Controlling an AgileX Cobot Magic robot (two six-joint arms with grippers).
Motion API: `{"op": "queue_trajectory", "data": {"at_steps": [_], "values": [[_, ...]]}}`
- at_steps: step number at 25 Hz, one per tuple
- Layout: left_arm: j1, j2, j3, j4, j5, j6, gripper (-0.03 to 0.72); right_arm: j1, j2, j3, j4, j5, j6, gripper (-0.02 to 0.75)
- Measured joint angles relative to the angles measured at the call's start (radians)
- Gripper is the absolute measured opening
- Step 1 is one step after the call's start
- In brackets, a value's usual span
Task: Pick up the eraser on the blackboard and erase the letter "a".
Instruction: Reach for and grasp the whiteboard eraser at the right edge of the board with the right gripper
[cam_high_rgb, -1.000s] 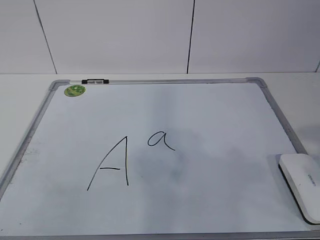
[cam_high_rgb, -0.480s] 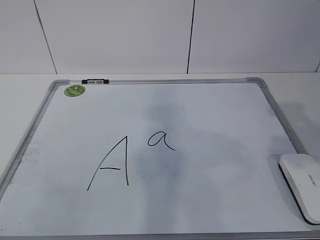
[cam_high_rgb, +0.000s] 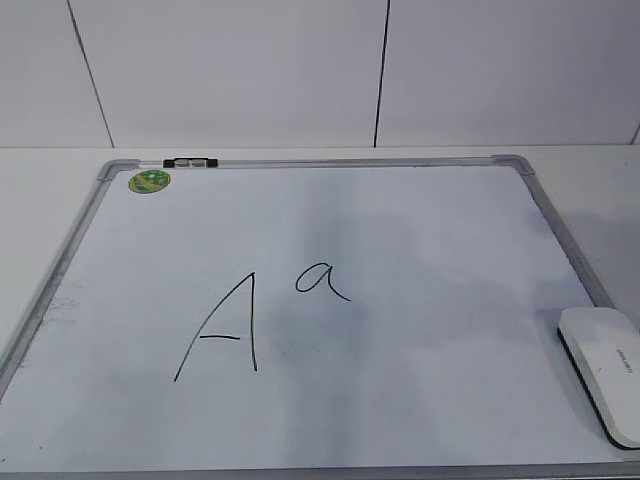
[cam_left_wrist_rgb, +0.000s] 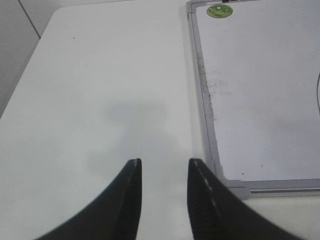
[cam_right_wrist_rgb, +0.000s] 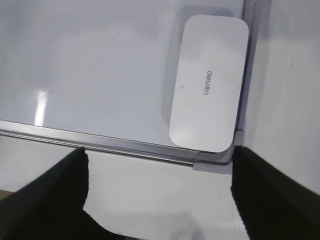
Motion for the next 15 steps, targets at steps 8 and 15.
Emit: {"op": "queue_trajectory", "data": {"at_steps": [8, 15], "values": [[0.0, 0.0, 0.0, 0.0, 0.0, 0.0, 0.235, 0.0, 0.18, -0.05, -0.084, 0.012, 0.071, 0.68], [0.0, 0.0, 0.0, 0.0, 0.0, 0.0, 0.235, 0.0, 0.339, -0.087, -0.094, 0.014, 0.092, 0.68]]}}
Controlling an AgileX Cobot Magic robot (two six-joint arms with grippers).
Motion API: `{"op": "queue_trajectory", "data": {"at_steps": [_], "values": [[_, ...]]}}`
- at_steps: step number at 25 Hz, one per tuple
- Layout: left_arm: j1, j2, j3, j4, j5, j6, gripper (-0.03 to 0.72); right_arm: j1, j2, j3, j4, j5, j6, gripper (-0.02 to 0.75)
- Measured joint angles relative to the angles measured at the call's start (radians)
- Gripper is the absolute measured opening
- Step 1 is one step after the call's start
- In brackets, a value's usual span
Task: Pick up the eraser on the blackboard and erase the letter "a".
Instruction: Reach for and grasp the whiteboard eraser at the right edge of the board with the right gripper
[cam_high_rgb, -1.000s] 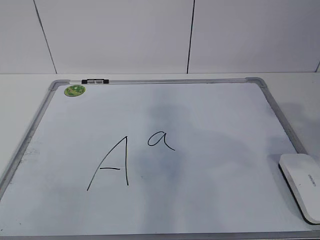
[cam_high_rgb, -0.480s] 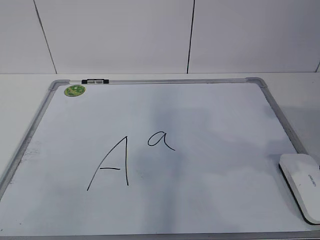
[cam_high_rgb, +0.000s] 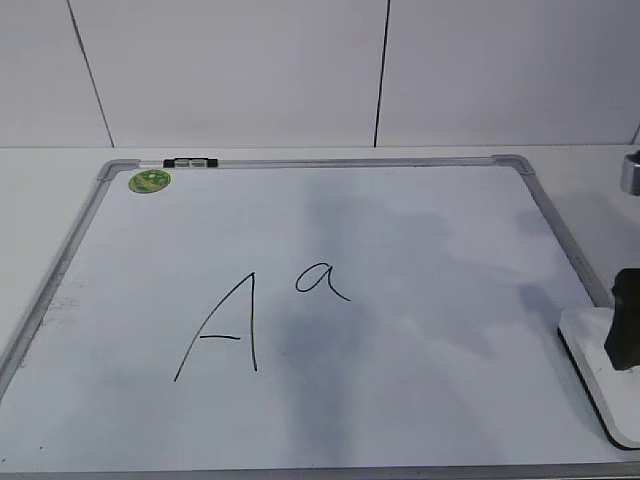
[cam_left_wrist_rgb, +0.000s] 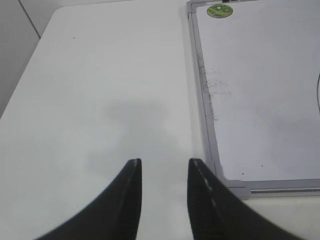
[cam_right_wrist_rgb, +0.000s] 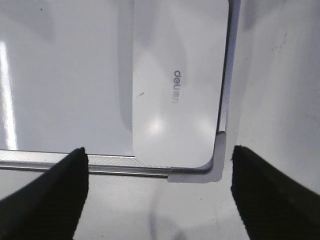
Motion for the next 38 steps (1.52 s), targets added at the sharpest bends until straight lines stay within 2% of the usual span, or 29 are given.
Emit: {"op": "queue_trajectory", "data": {"at_steps": [11, 21, 38], "values": [[0.0, 0.0, 0.0, 0.0, 0.0, 0.0, 0.235, 0.0, 0.118, -0.001, -0.007, -0.078, 0.026, 0.68], [0.0, 0.0, 0.0, 0.0, 0.0, 0.0, 0.235, 0.0, 0.155, -0.001, -0.077, -0.128, 0.094, 0.678], [0.0, 0.0, 0.0, 0.0, 0.0, 0.0, 0.235, 0.0, 0.227, 0.019, -0.078, -0.192, 0.097, 0.678]]}}
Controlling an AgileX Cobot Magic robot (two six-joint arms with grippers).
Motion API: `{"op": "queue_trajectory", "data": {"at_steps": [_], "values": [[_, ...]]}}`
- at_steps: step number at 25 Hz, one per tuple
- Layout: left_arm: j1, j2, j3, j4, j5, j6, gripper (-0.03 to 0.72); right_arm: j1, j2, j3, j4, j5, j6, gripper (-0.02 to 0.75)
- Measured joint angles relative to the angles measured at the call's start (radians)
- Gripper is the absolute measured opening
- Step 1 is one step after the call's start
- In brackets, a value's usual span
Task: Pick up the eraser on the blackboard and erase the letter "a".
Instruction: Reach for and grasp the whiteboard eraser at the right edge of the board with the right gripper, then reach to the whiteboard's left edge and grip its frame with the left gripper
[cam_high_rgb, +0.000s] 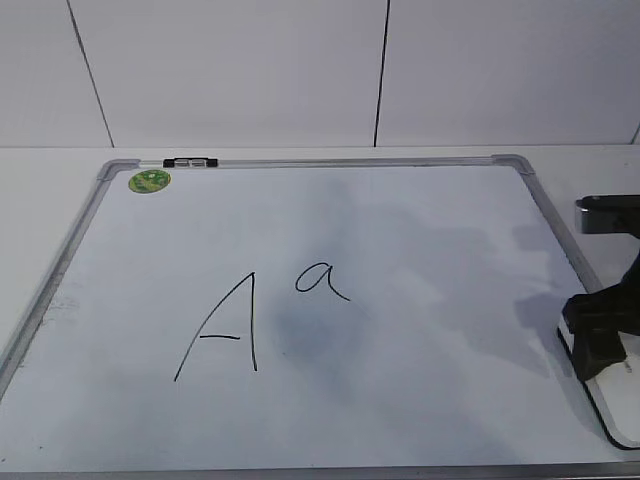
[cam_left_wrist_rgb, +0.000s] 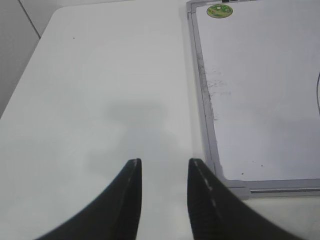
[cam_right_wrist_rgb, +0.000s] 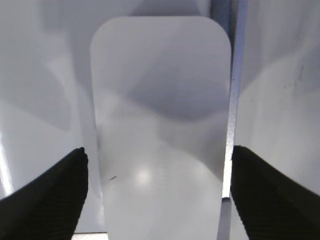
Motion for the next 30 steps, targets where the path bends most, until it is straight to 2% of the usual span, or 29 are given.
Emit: {"op": "queue_trajectory", "data": {"at_steps": [20, 30], "values": [[0.0, 0.0, 0.0, 0.0, 0.0, 0.0, 0.235, 0.0, 0.052, 0.0, 0.006, -0.033, 0.0, 0.658], [0.0, 0.0, 0.0, 0.0, 0.0, 0.0, 0.235, 0.0, 0.052, 0.0, 0.0, -0.035, 0.0, 0.552]]}}
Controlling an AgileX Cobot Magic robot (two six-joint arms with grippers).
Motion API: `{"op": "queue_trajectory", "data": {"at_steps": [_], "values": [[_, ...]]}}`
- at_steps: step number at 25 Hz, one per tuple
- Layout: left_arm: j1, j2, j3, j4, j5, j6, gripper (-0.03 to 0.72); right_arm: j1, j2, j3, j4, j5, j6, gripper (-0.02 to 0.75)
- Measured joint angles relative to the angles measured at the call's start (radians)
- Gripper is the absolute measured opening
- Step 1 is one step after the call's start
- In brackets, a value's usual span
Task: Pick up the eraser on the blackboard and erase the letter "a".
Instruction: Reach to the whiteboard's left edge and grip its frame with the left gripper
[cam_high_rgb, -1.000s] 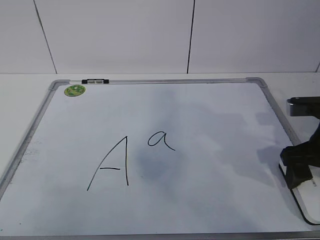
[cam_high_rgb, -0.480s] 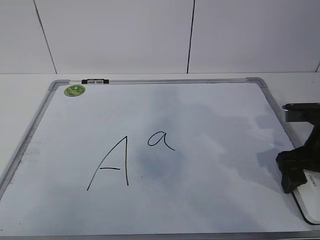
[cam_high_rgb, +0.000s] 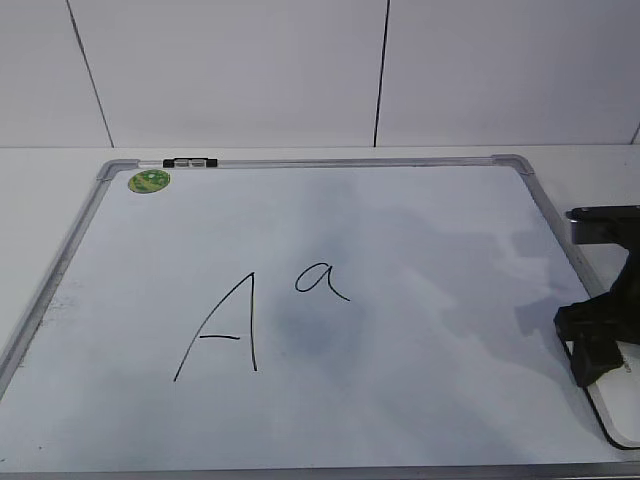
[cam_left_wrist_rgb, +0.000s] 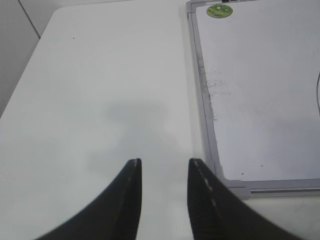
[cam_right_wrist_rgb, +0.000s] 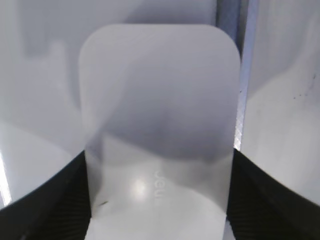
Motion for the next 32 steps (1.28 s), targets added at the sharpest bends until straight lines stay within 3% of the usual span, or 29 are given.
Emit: {"op": "queue_trajectory", "data": {"at_steps": [18, 32], "values": [[0.0, 0.0, 0.0, 0.0, 0.0, 0.0, 0.235, 0.0, 0.0, 0.0, -0.002, 0.002, 0.004, 0.531], [0.0, 0.0, 0.0, 0.0, 0.0, 0.0, 0.235, 0.0, -0.026, -0.109, 0.001, 0.125, 0.008, 0.53]]}}
